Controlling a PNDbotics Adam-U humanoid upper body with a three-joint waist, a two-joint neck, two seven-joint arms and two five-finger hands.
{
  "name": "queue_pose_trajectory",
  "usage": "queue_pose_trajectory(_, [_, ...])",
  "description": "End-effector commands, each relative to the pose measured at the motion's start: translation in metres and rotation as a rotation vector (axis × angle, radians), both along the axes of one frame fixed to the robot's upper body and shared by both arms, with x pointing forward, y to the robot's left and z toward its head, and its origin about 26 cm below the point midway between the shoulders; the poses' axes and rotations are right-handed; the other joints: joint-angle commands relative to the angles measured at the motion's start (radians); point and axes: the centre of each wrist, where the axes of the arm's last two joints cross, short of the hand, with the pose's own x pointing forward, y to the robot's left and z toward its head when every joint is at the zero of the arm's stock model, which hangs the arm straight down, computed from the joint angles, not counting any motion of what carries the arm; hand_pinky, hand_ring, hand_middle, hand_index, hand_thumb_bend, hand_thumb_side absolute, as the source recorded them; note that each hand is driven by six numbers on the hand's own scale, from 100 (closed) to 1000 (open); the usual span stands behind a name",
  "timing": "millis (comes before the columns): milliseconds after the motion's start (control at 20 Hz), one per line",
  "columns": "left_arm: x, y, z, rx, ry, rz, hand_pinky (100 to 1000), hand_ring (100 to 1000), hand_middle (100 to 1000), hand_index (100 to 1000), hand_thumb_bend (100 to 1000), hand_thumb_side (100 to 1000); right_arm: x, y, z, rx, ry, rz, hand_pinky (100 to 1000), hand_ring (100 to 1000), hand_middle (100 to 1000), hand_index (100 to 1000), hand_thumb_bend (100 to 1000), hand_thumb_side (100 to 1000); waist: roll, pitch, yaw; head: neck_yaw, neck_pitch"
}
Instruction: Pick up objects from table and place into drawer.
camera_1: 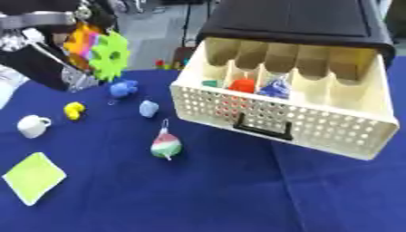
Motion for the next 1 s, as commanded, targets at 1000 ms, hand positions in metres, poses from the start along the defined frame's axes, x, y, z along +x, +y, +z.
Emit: queue_pose_trajectory(1000, [0.057,-0.064,0.022,-0.224,-0.032,-0.129,291,497,397,587,100,339,-0.002,0.004,0.011,-0.022,-0.027,0.031,625,616,661,717,100,812,0.035,-0.019,-0.058,0.051,-0.007])
